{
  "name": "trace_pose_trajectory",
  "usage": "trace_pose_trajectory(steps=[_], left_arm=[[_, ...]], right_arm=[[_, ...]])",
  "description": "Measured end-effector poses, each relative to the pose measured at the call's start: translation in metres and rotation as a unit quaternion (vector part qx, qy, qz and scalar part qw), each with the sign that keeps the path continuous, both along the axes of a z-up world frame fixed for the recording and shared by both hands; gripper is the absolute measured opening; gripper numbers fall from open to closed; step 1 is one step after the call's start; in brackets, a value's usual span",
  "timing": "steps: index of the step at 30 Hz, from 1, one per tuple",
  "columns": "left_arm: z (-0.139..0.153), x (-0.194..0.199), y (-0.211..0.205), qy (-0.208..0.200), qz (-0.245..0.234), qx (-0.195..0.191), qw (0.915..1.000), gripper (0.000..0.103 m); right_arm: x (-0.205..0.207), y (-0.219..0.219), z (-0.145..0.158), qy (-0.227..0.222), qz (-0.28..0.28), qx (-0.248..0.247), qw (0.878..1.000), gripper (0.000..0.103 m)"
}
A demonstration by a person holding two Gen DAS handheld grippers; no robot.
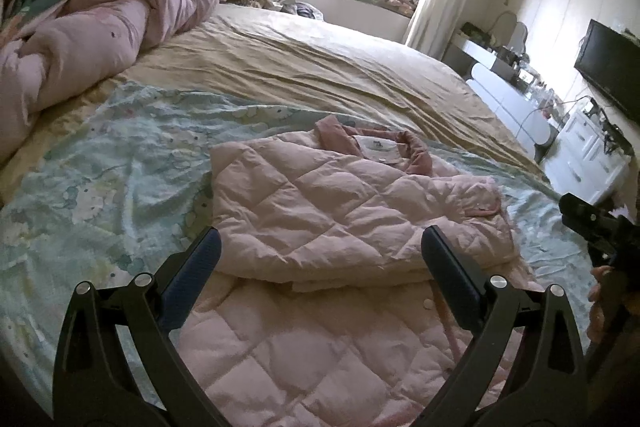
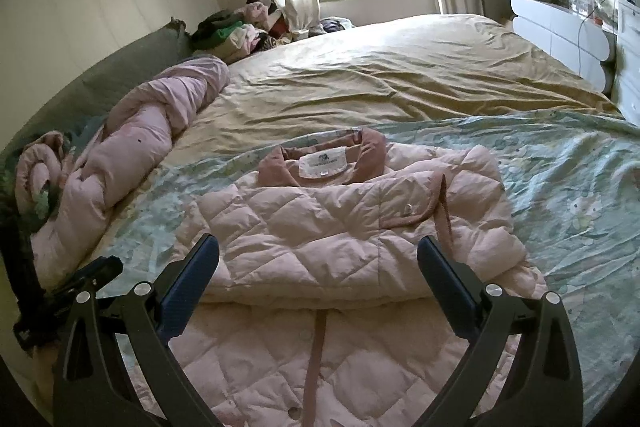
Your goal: Fold large clothes
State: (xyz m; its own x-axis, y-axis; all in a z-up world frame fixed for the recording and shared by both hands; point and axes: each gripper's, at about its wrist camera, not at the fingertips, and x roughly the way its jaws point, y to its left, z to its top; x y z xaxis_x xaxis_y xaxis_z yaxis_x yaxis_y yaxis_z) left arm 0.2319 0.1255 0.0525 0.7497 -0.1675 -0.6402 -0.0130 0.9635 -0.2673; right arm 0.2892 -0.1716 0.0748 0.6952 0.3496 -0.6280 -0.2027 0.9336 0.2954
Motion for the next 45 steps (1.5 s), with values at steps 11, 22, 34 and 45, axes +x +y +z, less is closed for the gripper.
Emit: trace_pose_trajectory(steps=[11,22,34,45], left_arm=[[0.004,-0.029,-0.005,-0.009,0.0,0.018,0.9998,0.094],[0.006,-0.058,-0.004,-0.014,0.003,0.019,0.9997,0.094],[0.006,-0.092,-0.014,-0.012,0.004,0.037,0.9992,0.094],[-0.002,-0.117,-0.03,0.0,-0.006,0.052,0.9986,0.094]], right_arm=[[-0.024,-0.001,0.009,-0.023,0.005,-0.006,1.0,0.099],[-0.05,-0.007,0.012,-0.032,0.016,-0.002,0.999,0.099],[-0.079,-0.018,0.007,-0.032,0.022,0.012,0.999,0.099],[-0.102,-0.023,0.0,-0.026,0.034,0.008,0.999,0.099]])
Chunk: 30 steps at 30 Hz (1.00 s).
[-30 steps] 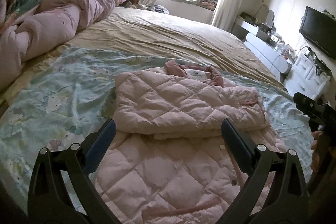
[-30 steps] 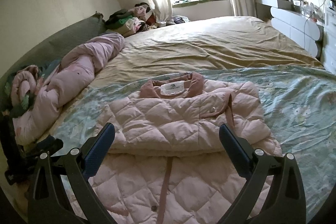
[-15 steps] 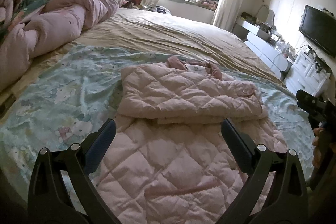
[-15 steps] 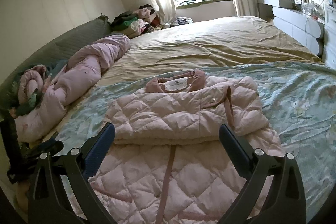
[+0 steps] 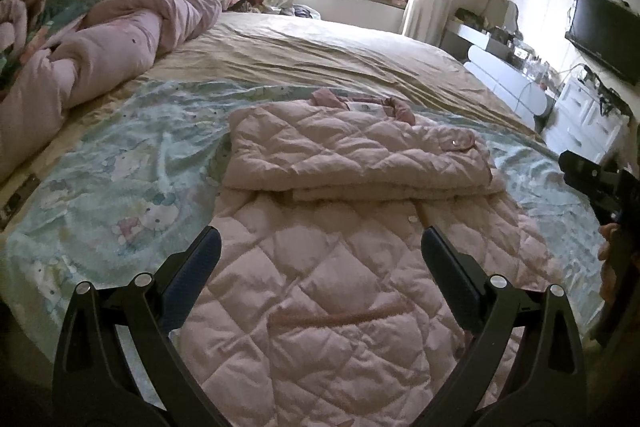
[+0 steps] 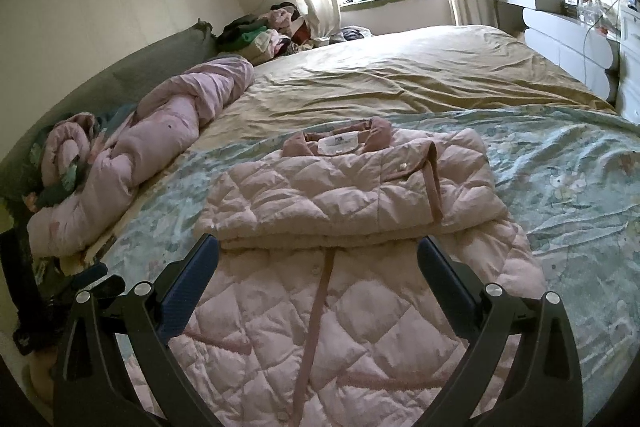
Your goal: Fold large clothes
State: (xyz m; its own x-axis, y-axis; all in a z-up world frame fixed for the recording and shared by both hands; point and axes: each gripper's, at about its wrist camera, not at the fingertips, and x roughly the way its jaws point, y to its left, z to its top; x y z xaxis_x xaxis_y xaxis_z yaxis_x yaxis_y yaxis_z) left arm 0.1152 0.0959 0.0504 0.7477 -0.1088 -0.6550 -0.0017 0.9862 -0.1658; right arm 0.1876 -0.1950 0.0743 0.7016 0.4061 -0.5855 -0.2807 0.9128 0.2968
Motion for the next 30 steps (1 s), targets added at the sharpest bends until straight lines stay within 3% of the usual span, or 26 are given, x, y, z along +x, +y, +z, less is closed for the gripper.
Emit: trace_pose_trajectory(steps=[23,30], left_arm=[[-0.041,-0.044,-0.001,0.062,0.015,0.041,0.9971,0.094],[-0.063,-0.061,0.018,0.097,0.036,0.042,0.9938,0.094]], right_arm=[[-0.04,-0.045,-0.052,0.049,-0.014,-0.048,0.998,0.099],[-0.046,-0.058,-0.066,0.064,-0.02,-0.054,0.996,0.099]])
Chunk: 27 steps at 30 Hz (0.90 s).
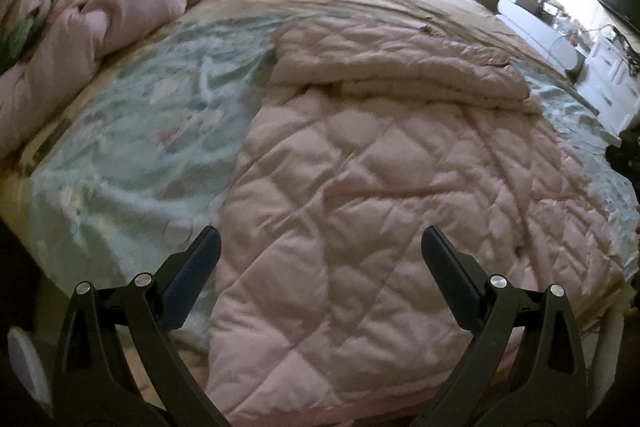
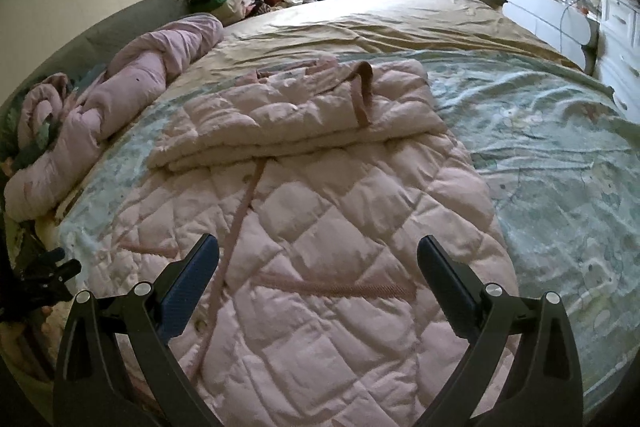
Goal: Fold large clothes
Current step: 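Close the left tool on the ribbed hem while the right tool grasps the hem too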
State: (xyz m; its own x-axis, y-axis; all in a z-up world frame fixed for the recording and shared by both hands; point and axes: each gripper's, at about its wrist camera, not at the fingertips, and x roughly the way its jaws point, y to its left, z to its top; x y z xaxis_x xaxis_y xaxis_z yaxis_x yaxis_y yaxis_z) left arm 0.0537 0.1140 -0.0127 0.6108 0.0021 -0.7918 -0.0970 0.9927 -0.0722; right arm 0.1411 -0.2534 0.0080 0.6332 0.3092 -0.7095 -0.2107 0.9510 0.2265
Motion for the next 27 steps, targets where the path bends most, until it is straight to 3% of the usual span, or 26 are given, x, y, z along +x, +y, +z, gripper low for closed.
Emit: trace_pose_trajectory(steps=[8,13,27], left_arm=[[-0.018,-0.018,0.036,0.032,0.029,-0.023,0.9988,0.094],[-0.037,-0.027,0.053,0.065,0.021,-0.068,0.9953,0.094],[-0.063,-0.034,0.052,0.11,-0.013,-0.098,0.9891,0.088]], right_arm=[[-0.005,-0.016,-0.006,0.005,-0.011,0.006,1.0,0.099],[-0.008,-0.026,-0.009,0.008,-0.018,0.01,1.0,0.099],[-0.025,-0.062,-0.022,0.028,-0.041,0.005,0.999,0.099]])
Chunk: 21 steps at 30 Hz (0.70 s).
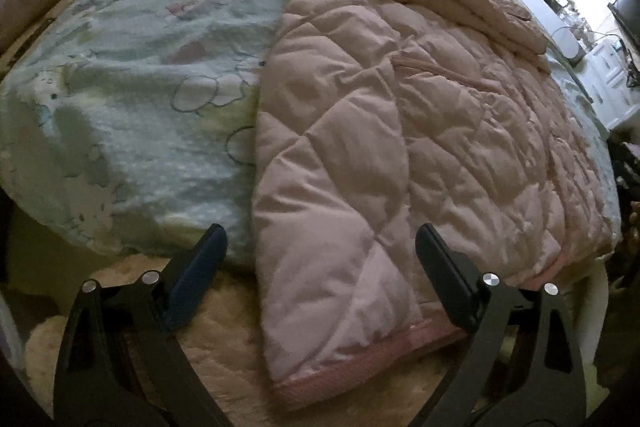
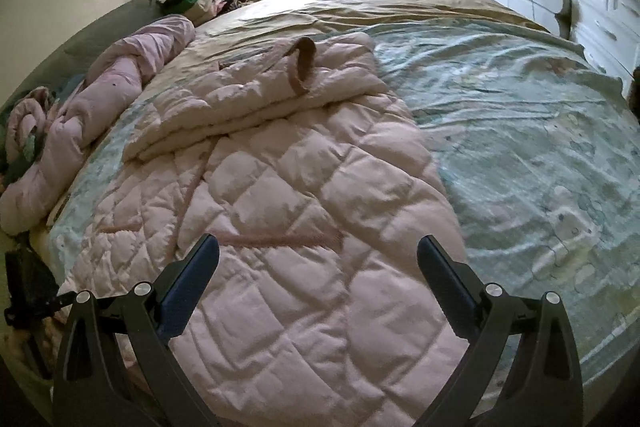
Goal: Fold large clothes
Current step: 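Close the left tool on the ribbed hem while the right tool grasps the hem too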
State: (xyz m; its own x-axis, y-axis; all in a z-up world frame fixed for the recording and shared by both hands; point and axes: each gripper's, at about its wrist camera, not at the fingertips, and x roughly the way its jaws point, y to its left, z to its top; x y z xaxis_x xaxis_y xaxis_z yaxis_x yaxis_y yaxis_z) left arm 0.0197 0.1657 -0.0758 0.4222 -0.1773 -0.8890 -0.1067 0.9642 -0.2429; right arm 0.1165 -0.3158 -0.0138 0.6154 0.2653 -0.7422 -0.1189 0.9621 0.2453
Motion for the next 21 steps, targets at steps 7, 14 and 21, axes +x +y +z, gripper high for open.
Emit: trace_pose_trajectory(steps=[7,14,21], left_arm=[[-0.008,0.008,-0.02,0.012,-0.028,0.0,0.9995,0.067],[0.0,0.004,-0.013,-0.012,-0.009,-0.023,0.9996,0.026],[0.029,0.001,-0.021,-0.061,-0.014,-0.015,0.9979,0.015]], right_arm=[[-0.016,-0.022,0.001,0.007,-0.006,0.004,1.0,0.099],[-0.031,-0.042,-0.021,0.057,0.005,-0.002,0.998,0.099],[-0.048,-0.061,-0.049,0.116,0.013,0.024,0.993,0.099]])
